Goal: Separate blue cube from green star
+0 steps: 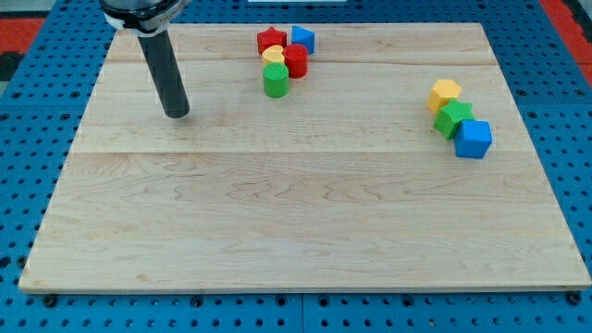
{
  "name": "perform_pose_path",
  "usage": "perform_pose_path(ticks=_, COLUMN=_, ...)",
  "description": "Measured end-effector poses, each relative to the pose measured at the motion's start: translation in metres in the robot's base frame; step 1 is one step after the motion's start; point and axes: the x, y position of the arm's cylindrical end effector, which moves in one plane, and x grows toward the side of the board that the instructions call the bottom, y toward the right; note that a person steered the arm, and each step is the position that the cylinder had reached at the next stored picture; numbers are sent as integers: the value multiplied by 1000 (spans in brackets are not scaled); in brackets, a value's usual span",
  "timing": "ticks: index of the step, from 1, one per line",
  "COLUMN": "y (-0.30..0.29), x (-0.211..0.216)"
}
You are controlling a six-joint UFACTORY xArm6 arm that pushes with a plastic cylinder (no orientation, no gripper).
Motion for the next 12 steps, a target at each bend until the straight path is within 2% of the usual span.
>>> perform_pose_path(ticks=2, y=1, x=0)
perform_pose_path(ticks=5, y=130, x=5)
perform_pose_path(ticks=8, y=296, x=-98)
perform_pose_path(ticks=9, y=302, x=-98)
perform_pose_path(ticks=10, y=359, x=-77)
perform_pose_path(ticks=11, y=388, x=-70)
perform_pose_path(ticks=12, y=388, x=-58)
